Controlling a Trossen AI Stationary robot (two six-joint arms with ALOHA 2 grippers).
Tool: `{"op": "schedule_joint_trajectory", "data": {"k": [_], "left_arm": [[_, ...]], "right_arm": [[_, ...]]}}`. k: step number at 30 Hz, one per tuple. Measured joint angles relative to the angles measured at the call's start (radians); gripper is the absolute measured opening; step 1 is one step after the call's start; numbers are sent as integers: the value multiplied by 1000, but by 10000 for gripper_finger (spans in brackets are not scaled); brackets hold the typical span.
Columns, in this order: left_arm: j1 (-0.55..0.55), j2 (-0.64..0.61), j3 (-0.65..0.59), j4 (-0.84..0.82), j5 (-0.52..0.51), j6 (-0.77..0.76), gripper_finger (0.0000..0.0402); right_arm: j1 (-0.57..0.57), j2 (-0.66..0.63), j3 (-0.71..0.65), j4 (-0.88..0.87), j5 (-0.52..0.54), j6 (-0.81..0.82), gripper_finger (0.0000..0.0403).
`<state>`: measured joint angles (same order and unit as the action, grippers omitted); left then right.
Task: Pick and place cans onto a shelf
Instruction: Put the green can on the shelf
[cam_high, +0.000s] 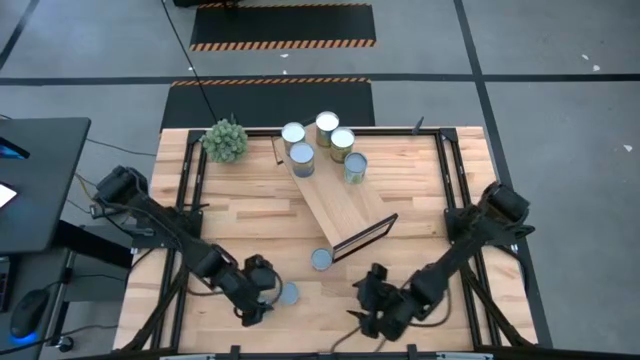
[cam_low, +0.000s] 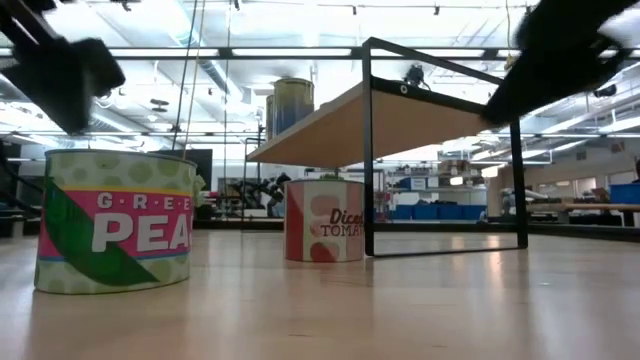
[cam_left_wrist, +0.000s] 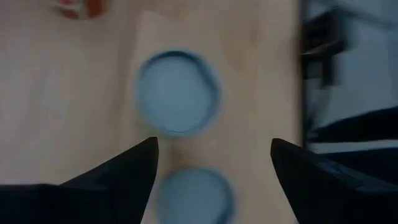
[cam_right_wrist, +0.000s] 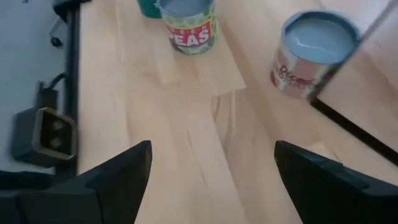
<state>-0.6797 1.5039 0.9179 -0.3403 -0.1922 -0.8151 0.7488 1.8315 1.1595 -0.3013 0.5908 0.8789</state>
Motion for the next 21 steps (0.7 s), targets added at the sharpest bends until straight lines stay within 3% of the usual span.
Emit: {"op": "schedule_joint_trajectory", "data": {"k": [5,16,21], "left_arm": [[1,99,84,-102,-47,53,318],[16,215,113,-115,67,72,318],[33,215,113,-67,-5,68,318]], "right_arm": [[54,-56,0,-73,60,73,346],[83,-70,0,-69,89,147,346],[83,-70,0,-60,87,150,346]]}}
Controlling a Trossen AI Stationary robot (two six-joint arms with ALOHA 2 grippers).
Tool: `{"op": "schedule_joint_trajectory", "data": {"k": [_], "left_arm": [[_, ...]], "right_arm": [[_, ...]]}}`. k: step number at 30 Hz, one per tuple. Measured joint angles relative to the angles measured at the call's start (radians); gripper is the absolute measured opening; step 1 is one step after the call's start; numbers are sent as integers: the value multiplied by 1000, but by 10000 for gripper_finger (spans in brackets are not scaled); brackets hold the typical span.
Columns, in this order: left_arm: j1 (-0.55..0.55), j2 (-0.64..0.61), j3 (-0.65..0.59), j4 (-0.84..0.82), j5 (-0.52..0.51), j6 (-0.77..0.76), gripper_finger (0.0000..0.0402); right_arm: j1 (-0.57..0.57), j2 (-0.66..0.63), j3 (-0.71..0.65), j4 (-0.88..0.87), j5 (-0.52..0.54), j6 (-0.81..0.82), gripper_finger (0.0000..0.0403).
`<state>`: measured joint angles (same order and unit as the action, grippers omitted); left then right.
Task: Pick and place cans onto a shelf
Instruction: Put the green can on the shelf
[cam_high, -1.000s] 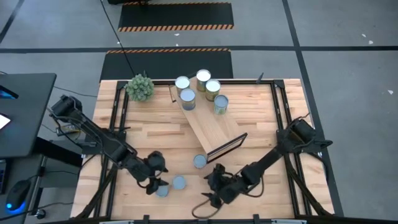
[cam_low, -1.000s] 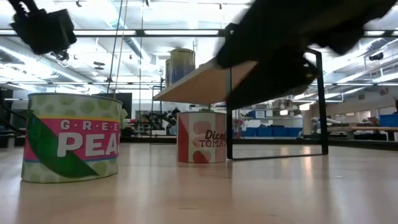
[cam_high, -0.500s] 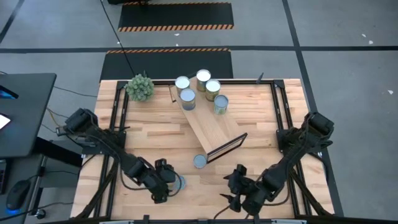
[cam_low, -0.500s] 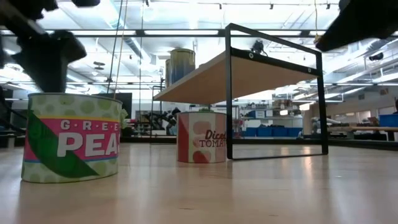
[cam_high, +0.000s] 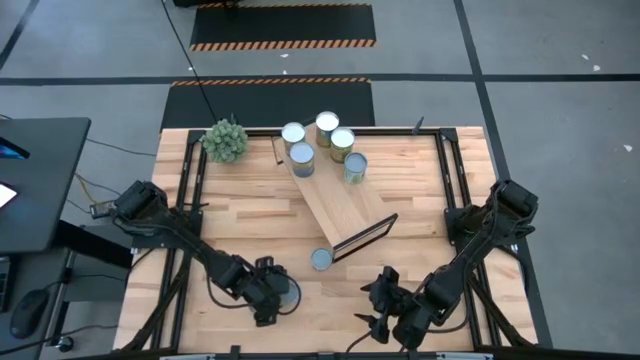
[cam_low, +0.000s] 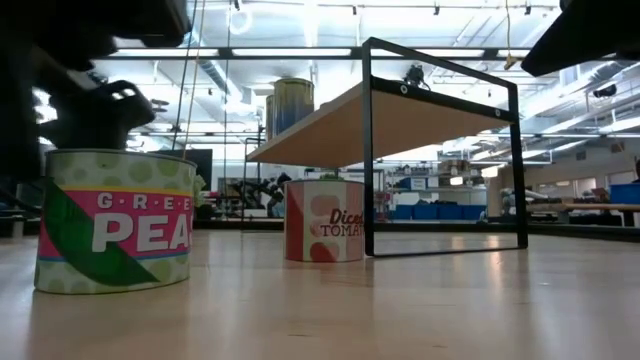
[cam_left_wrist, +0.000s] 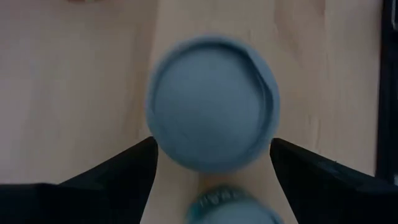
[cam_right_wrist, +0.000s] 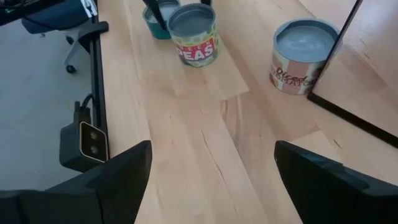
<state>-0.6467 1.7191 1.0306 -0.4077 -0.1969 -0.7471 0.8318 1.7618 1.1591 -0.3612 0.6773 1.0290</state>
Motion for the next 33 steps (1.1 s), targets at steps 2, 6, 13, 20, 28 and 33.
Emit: {"op": "schedule_joint_trajectory", "data": {"k": [2,6,13,20,28,33], "left_arm": [[1,0,0,19,-33,0,318],[9,23,-1,69,-44,42,318],[10,50,-2,215,-55,155,318],[17,50,-4,248,-77,183,318],[16,45,30,241,-62,177,318],[33,45,62,191,-67,169,318]], "right_arm": [[0,0,0,3,0,0,346],[0,0,0,10,0,1,346],[-1,0,0,12,1,26,346],[-1,0,0,8,0,36,346],[-1,0,0,8,1,51,346],[-1,0,0,8,1,53,346]]}}
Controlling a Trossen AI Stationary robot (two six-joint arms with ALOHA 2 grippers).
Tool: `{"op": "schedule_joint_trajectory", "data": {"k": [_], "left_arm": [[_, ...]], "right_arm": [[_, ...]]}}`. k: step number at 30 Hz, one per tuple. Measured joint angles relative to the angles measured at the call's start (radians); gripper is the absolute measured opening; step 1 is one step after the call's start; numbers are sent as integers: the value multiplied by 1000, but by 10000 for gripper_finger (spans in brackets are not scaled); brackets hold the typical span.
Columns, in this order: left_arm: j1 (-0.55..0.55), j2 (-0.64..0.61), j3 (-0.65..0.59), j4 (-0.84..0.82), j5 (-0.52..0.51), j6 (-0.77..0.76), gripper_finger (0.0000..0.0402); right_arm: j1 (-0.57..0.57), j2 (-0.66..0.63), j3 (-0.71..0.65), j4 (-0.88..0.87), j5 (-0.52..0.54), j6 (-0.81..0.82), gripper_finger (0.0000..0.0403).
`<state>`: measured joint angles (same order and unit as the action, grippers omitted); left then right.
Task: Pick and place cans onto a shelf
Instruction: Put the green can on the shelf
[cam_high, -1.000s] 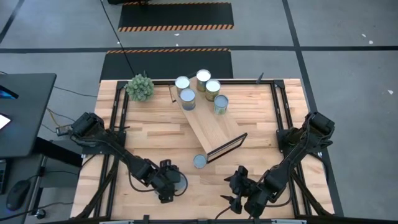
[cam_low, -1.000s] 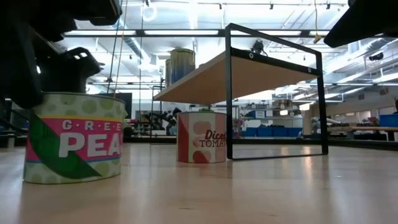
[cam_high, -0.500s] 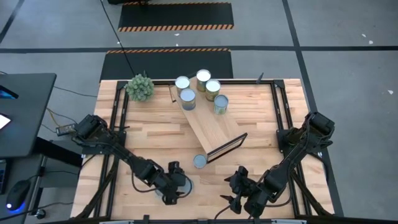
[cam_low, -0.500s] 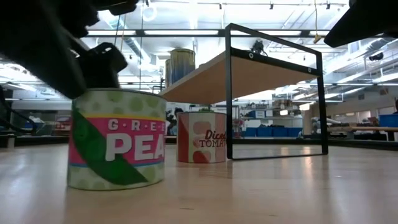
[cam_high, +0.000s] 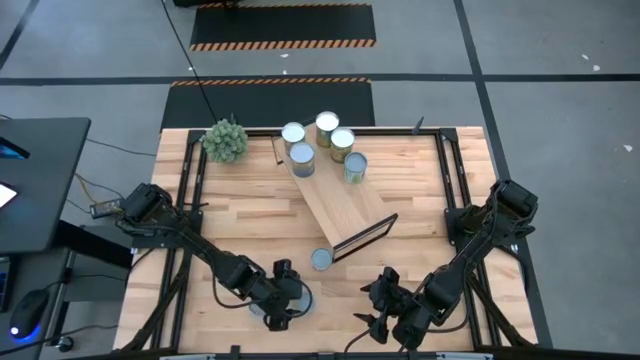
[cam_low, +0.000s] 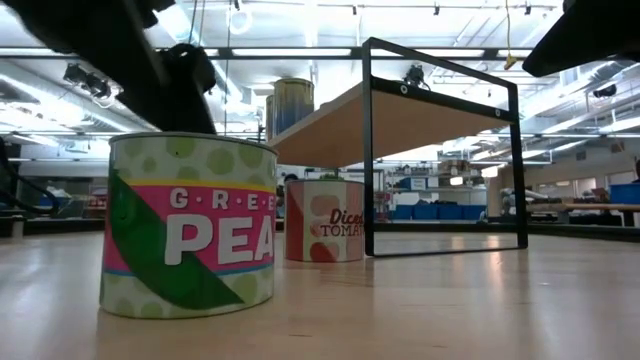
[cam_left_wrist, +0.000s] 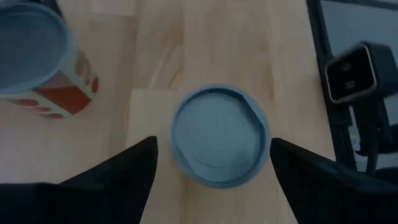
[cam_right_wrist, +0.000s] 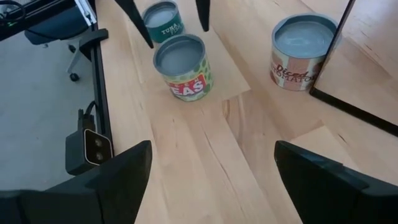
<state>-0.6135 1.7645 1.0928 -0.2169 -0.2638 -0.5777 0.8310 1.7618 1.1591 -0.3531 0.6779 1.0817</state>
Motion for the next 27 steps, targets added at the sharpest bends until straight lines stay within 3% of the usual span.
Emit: {"op": "schedule_joint_trajectory", "data": {"k": [9,19,27], "left_arm": [[89,1,36,-26,26,-182,301],[117,2,36,-26,110,-8,222],[115,3,36,-70,111,45,186]], "right_arm": [[0,0,0,10,1,-1,346],[0,0,0,27,2,0,346],[-1,0,0,30,8,-1,346]]}}
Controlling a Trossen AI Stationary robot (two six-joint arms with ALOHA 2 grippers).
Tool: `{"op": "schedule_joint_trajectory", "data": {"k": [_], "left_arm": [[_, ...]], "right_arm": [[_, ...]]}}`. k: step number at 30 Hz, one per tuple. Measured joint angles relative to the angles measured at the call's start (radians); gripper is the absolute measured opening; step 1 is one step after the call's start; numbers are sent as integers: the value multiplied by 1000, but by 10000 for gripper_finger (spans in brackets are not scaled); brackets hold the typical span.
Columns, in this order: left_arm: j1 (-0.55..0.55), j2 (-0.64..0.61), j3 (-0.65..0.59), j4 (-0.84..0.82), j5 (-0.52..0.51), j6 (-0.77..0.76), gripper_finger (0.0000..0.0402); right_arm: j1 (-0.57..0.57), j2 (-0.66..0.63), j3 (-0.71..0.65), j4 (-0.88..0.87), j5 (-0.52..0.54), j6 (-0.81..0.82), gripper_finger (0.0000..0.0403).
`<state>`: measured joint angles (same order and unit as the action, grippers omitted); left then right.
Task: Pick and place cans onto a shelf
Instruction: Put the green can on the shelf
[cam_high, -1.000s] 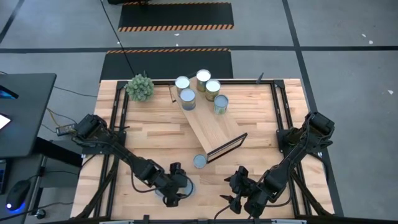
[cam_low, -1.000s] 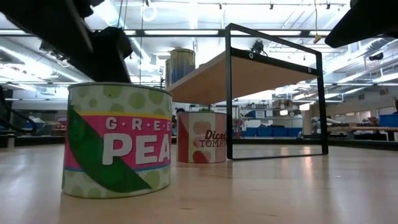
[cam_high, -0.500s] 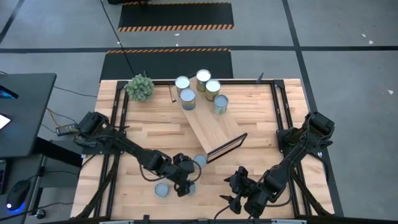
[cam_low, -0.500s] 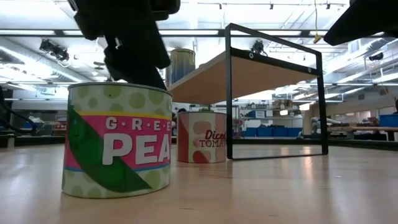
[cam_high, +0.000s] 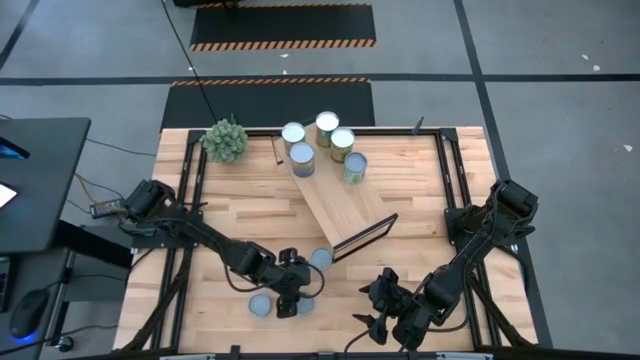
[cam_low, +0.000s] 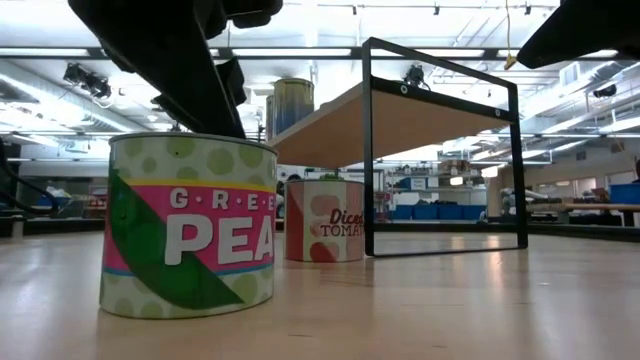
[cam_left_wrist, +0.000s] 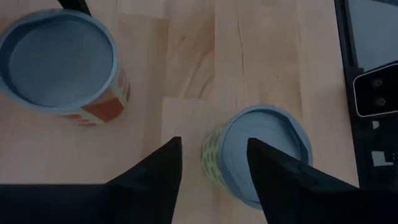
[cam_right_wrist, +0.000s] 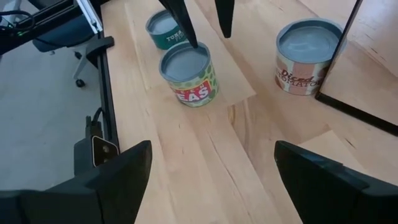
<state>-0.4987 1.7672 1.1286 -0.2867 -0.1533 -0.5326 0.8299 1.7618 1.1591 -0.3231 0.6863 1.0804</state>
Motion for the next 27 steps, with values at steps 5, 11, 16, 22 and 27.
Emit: {"op": "schedule_joint_trajectory", "data": {"k": [5,11,16,22,27], "left_arm": [[0,0,0,3,9,3,167],[-5,17,-1,2,10,5,154],[-10,39,-2,-3,28,6,153],[-9,46,-1,-9,48,3,122],[-13,46,2,-23,54,1,52]], "right_arm": [[-3,0,0,0,2,-2,346],[-10,0,0,0,2,-2,346],[-15,0,0,4,2,-7,346],[-15,0,0,8,2,-13,346],[-15,0,0,8,1,-14,346]]}}
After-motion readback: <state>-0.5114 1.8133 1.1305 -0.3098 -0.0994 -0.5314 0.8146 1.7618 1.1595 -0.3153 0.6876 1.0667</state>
